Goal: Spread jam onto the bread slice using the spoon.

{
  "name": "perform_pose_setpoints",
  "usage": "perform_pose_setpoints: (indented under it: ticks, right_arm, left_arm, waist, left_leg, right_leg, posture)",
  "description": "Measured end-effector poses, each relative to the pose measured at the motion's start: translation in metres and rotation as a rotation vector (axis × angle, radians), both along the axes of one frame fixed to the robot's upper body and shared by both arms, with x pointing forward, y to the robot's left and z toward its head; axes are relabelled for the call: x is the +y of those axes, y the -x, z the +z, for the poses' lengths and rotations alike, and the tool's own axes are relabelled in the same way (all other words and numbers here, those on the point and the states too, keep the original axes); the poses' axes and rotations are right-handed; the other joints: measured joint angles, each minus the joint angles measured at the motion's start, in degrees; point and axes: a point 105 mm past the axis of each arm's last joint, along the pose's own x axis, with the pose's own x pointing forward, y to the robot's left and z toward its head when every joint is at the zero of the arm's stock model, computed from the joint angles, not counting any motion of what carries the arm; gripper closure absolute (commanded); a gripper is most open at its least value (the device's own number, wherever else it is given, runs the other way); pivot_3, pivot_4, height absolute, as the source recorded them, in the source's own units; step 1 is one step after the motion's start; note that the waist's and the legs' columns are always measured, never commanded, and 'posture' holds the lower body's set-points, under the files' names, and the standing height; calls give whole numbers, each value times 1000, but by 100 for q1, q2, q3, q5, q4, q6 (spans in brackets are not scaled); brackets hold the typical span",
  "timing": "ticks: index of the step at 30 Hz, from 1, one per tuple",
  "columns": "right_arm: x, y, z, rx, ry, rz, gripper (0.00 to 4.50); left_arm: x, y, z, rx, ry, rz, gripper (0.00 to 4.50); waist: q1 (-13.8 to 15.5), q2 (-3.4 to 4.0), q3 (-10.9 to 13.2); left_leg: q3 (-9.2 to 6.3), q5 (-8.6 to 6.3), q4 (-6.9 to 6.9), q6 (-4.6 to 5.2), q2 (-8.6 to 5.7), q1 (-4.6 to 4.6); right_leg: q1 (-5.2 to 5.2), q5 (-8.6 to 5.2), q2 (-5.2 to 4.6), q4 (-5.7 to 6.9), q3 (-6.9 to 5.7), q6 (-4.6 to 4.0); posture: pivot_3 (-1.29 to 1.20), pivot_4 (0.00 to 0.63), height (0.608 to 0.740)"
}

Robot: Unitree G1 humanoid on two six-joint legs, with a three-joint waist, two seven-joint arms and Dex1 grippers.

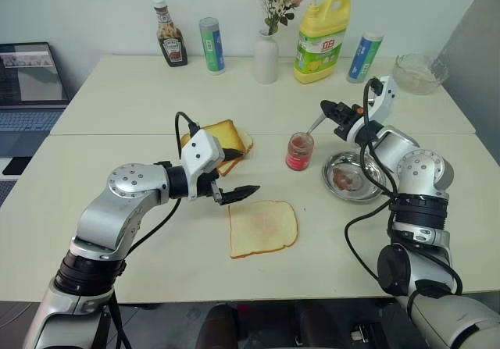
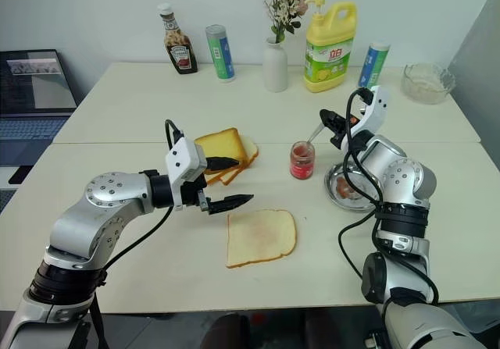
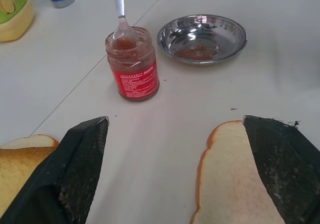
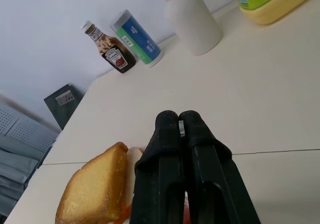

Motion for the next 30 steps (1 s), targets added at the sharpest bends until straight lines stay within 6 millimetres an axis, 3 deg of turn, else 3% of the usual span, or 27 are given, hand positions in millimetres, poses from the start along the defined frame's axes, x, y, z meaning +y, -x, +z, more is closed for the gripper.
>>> perform_pose_setpoints:
  ticks: [14, 21, 30]
  right_arm:
    - [-7, -1, 1, 13, -35, -27, 4441]
    - [-21, -1, 5, 13, -59, -65, 4441]
    - [-26, 1, 2, 61, -182, -83, 4441]
  left_arm:
    - [-1, -1, -1, 4, 7, 1, 0]
    - [-1, -2, -1, 5, 14, 2, 0]
    - [-7, -5, 7, -5, 50, -9, 0]
  waist:
    - [-8, 0, 0]
    - [-7, 0, 0]
    - [-6, 0, 0]
  left_leg:
    - [0, 0, 0, 0, 0, -1]
    - [1, 0, -1, 0, 0, -1]
    - [1, 0, -1, 0, 0, -2]
  right_leg:
    - [0, 0, 0, -1, 0, 0]
    - [0, 0, 0, -3, 0, 0]
    - [0, 0, 0, -3, 1, 0]
  posture:
    - [0, 150, 740]
    - [0, 150, 740]
    - [0, 150, 740]
